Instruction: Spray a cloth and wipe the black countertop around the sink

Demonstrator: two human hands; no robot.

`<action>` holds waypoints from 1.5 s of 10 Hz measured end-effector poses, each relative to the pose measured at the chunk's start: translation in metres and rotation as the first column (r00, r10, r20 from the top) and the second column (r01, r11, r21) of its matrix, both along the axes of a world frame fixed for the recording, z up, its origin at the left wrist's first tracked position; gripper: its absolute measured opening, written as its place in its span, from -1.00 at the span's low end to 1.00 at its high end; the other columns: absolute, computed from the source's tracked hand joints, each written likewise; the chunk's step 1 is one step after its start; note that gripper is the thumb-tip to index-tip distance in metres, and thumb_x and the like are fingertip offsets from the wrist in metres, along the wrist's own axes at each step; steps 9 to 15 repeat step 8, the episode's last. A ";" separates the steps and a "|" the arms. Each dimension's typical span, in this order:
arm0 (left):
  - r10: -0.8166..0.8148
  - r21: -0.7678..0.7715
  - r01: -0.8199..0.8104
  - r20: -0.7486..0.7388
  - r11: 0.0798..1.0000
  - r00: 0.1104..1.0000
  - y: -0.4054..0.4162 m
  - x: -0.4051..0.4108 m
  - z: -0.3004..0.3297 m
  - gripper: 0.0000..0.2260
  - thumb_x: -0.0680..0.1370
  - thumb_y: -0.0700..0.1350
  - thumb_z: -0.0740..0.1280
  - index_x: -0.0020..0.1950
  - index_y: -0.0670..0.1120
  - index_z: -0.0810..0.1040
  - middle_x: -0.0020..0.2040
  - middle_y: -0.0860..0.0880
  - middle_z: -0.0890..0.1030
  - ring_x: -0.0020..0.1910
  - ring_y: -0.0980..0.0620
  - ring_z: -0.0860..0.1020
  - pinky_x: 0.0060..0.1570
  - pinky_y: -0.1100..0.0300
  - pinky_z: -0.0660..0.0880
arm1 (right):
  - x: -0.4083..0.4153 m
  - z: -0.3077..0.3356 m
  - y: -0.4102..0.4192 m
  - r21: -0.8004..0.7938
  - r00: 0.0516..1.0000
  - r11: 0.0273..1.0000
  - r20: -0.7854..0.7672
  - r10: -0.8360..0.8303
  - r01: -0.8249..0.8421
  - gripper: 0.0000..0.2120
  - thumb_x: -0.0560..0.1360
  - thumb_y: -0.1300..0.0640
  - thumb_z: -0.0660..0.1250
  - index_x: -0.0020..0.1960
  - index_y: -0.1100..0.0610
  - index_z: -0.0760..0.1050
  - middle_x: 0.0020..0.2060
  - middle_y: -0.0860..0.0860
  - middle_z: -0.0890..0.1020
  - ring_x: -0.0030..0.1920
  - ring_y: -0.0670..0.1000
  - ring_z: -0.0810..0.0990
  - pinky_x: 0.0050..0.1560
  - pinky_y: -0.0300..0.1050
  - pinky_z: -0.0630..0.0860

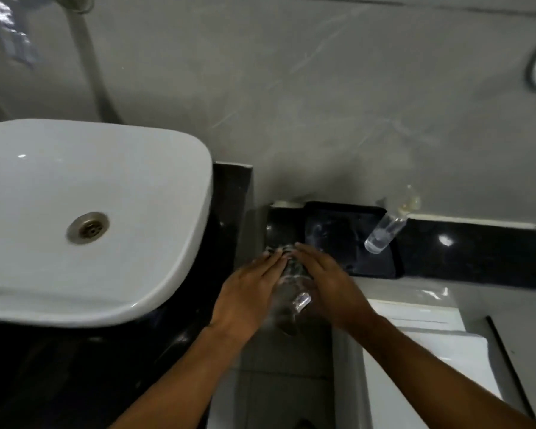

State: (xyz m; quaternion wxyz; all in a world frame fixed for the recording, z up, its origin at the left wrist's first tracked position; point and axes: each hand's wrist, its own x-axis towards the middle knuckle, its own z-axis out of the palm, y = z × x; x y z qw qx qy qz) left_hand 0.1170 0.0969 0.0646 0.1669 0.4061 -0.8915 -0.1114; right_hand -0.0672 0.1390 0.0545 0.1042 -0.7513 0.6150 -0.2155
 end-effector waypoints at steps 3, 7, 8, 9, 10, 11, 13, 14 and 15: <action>-0.131 0.112 0.099 0.338 0.989 0.932 -0.107 -0.164 -0.082 -0.40 0.62 -0.16 0.23 0.58 -0.01 0.02 0.61 0.04 0.05 0.58 -0.04 -0.08 0.49 0.03 0.06 | -0.111 -0.074 -0.068 0.119 0.935 0.947 -0.234 -0.266 0.299 -0.45 0.63 -0.05 0.11 0.56 0.13 0.12 0.57 0.11 0.08 0.56 0.12 0.01 0.52 0.14 0.08; -0.163 0.304 0.007 0.491 0.953 0.856 -0.081 -0.163 -0.026 -0.39 0.63 0.01 0.14 0.59 -0.06 -0.09 0.62 -0.04 -0.12 0.57 -0.09 -0.20 0.52 -0.09 -0.11 | -0.113 -0.019 -0.095 0.510 0.954 0.833 -0.291 -0.069 0.216 -0.41 0.65 -0.01 0.04 0.59 0.10 -0.10 0.59 0.06 -0.06 0.58 0.06 -0.10 0.53 0.03 0.00; -0.115 0.257 0.024 0.346 0.966 0.931 -0.048 -0.117 0.025 -0.36 0.61 -0.08 0.17 0.59 -0.10 -0.10 0.62 -0.06 -0.10 0.58 -0.06 -0.16 0.51 -0.04 -0.04 | -0.076 0.031 -0.071 0.354 0.974 0.917 -0.189 -0.121 0.183 -0.36 0.60 -0.04 0.12 0.59 0.07 -0.05 0.59 0.05 -0.02 0.57 0.05 0.00 0.44 0.01 0.19; -0.115 0.257 0.024 0.346 0.966 0.931 -0.048 -0.117 0.025 -0.36 0.61 -0.08 0.17 0.59 -0.10 -0.10 0.62 -0.06 -0.10 0.58 -0.06 -0.16 0.51 -0.04 -0.04 | -0.076 0.031 -0.071 0.354 0.974 0.917 -0.189 -0.121 0.183 -0.36 0.60 -0.04 0.12 0.59 0.07 -0.05 0.59 0.05 -0.02 0.57 0.05 0.00 0.44 0.01 0.19; -0.115 0.257 0.024 0.346 0.966 0.931 -0.048 -0.117 0.025 -0.36 0.61 -0.08 0.17 0.59 -0.10 -0.10 0.62 -0.06 -0.10 0.58 -0.06 -0.16 0.51 -0.04 -0.04 | -0.076 0.031 -0.071 0.354 0.974 0.917 -0.189 -0.121 0.183 -0.36 0.60 -0.04 0.12 0.59 0.07 -0.05 0.59 0.05 -0.02 0.57 0.05 0.00 0.44 0.01 0.19; -0.115 0.257 0.024 0.346 0.966 0.931 -0.048 -0.117 0.025 -0.36 0.61 -0.08 0.17 0.59 -0.10 -0.10 0.62 -0.06 -0.10 0.58 -0.06 -0.16 0.51 -0.04 -0.04 | -0.076 0.031 -0.071 0.354 0.974 0.917 -0.189 -0.121 0.183 -0.36 0.60 -0.04 0.12 0.59 0.07 -0.05 0.59 0.05 -0.02 0.57 0.05 0.00 0.44 0.01 0.19; -0.115 0.257 0.024 0.346 0.966 0.931 -0.048 -0.117 0.025 -0.36 0.61 -0.08 0.17 0.59 -0.10 -0.10 0.62 -0.06 -0.10 0.58 -0.06 -0.16 0.51 -0.04 -0.04 | -0.076 0.031 -0.071 0.354 0.974 0.917 -0.189 -0.121 0.183 -0.36 0.60 -0.04 0.12 0.59 0.07 -0.05 0.59 0.05 -0.02 0.57 0.05 0.00 0.44 0.01 0.19; -0.115 0.257 0.024 0.346 0.966 0.931 -0.048 -0.117 0.025 -0.36 0.61 -0.08 0.17 0.59 -0.10 -0.10 0.62 -0.06 -0.10 0.58 -0.06 -0.16 0.51 -0.04 -0.04 | -0.076 0.031 -0.071 0.354 0.974 0.917 -0.189 -0.121 0.183 -0.36 0.60 -0.04 0.12 0.59 0.07 -0.05 0.59 0.05 -0.02 0.57 0.05 0.00 0.44 0.01 0.19; -0.115 0.257 0.024 0.346 0.966 0.931 -0.048 -0.117 0.025 -0.36 0.61 -0.08 0.17 0.59 -0.10 -0.10 0.62 -0.06 -0.10 0.58 -0.06 -0.16 0.51 -0.04 -0.04 | -0.076 0.031 -0.071 0.354 0.974 0.917 -0.189 -0.121 0.183 -0.36 0.60 -0.04 0.12 0.59 0.07 -0.05 0.59 0.05 -0.02 0.57 0.05 0.00 0.44 0.01 0.19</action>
